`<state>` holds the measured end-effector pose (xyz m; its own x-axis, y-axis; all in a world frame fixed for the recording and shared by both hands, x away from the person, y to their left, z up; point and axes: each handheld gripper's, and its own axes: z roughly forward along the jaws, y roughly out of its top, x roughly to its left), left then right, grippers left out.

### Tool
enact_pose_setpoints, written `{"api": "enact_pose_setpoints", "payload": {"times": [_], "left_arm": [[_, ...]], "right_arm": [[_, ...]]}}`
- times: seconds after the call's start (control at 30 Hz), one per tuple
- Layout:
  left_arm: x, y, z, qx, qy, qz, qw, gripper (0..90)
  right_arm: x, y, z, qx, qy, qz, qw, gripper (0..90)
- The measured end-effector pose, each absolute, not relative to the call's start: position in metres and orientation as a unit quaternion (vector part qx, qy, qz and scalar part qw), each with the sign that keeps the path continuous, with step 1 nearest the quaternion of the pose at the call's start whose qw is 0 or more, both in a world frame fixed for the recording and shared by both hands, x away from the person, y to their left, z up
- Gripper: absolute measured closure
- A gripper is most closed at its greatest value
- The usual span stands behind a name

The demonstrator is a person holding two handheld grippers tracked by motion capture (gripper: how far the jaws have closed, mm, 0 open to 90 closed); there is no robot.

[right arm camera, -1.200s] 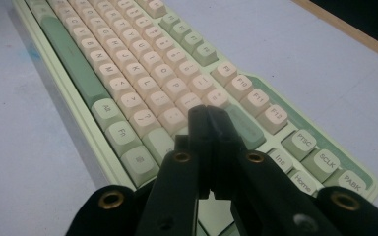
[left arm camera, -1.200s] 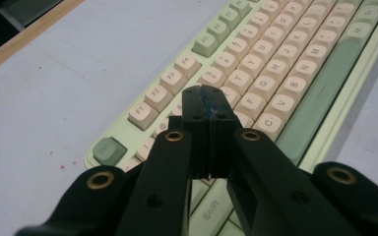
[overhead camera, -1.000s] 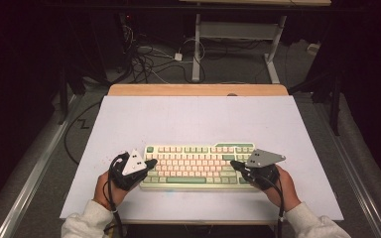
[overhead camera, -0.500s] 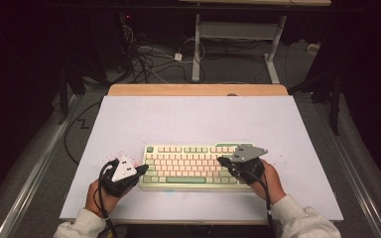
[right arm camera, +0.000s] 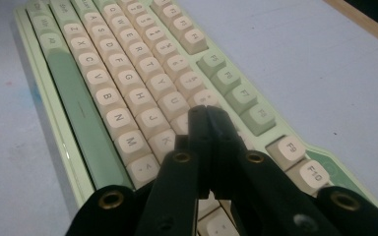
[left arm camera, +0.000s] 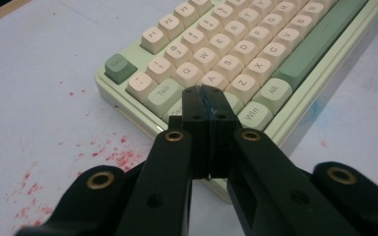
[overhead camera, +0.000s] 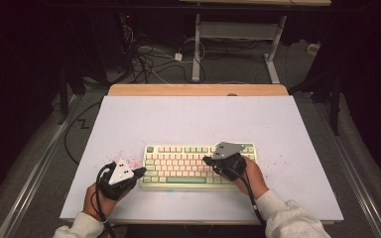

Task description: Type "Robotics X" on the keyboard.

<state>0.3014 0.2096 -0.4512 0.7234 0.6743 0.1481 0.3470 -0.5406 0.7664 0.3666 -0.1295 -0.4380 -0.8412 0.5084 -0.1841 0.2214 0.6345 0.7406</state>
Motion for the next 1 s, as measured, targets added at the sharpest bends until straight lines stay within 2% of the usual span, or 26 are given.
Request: {"api": "enact_pose_setpoints", "payload": {"times": [1.0], "left_arm": [[0.300,0.208,-0.455,0.857,0.297,0.211,0.364,87.2]], "right_arm": [[0.376,-0.118,-0.449,0.212,0.894,0.344,0.192,90.0]]}}
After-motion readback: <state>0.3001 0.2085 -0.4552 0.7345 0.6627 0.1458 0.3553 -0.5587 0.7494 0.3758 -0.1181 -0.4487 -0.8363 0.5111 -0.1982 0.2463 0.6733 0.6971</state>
